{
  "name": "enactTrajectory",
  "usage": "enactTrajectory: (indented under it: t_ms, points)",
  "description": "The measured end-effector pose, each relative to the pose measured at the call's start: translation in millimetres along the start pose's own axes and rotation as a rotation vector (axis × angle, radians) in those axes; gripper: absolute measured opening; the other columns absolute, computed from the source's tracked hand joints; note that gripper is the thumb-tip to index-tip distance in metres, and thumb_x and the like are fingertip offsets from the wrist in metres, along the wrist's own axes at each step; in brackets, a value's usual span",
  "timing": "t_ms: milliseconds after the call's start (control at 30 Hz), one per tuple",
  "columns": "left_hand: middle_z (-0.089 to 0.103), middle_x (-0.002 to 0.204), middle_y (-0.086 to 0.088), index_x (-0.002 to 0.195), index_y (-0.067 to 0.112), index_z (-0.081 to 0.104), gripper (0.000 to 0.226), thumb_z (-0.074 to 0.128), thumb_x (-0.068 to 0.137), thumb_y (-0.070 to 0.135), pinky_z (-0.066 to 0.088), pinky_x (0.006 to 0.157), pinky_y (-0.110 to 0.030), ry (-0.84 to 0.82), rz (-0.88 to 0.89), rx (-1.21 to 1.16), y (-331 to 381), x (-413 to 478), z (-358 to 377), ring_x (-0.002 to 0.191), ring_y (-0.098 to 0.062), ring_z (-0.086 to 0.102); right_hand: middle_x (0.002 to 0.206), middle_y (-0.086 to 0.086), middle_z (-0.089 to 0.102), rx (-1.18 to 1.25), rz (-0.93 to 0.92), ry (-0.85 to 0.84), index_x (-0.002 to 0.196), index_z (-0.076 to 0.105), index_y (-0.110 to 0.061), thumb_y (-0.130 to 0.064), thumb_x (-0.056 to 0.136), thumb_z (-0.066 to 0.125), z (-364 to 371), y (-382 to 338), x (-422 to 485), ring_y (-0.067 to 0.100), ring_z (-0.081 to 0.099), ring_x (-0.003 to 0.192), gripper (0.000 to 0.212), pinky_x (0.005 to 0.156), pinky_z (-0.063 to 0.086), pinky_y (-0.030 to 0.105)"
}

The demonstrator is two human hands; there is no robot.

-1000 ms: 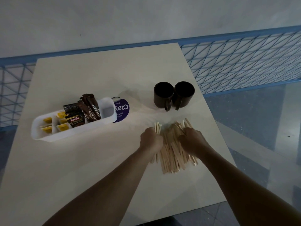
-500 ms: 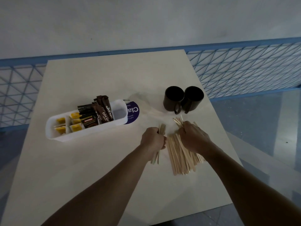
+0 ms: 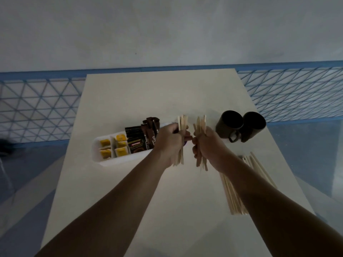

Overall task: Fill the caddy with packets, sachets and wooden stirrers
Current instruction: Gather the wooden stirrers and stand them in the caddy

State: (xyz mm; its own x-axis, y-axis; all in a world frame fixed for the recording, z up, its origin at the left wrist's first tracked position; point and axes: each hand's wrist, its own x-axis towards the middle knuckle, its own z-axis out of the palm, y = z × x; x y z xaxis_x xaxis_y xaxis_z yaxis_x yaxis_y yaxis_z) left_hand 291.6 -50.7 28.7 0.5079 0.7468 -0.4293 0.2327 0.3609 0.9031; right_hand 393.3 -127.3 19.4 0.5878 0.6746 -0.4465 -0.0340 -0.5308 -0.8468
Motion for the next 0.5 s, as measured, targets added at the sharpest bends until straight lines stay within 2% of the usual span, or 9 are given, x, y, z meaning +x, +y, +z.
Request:
enactTrajectory:
  t_ms: [200, 333, 500]
  points:
    - [0.073, 0.095, -0.001, 0.107, 0.008, 0.070, 0.018, 0.054, 0.098, 0.008, 0.053, 0.071, -0.024, 0.098, 0.093, 0.010, 19, 13, -29, 0.093, -0.017, 0.070, 0.077, 0.012, 0.058, 0.037, -0.076, 0.009, 0.101, 0.063, -0.003, 0.002, 0.095, 0.036, 36, -23, 21, 0.019, 0.052, 0.065, 0.028, 0.060, 0.046, 0.032]
    - [0.075, 0.094, 0.002, 0.095, 0.023, 0.070, 0.019, 0.055, 0.098, 0.011, 0.055, 0.088, -0.034, 0.146, 0.136, -0.017, 26, 20, -38, 0.097, -0.017, 0.070, 0.081, 0.011, 0.059, 0.095, -0.095, 0.034, 0.102, 0.061, -0.005, 0.000, 0.096, 0.035, 49, -37, 37, 0.019, 0.054, 0.070, 0.027, 0.066, 0.048, 0.033]
    - [0.074, 0.095, 0.007, 0.085, 0.035, 0.068, 0.025, 0.058, 0.096, 0.015, 0.055, 0.089, -0.034, 0.237, 0.176, -0.024, 28, 29, -35, 0.095, -0.011, 0.068, 0.079, 0.008, 0.058, 0.176, -0.142, 0.023, 0.103, 0.055, -0.005, -0.003, 0.100, 0.039, 56, -47, 53, 0.018, 0.053, 0.071, 0.017, 0.067, 0.050, 0.032]
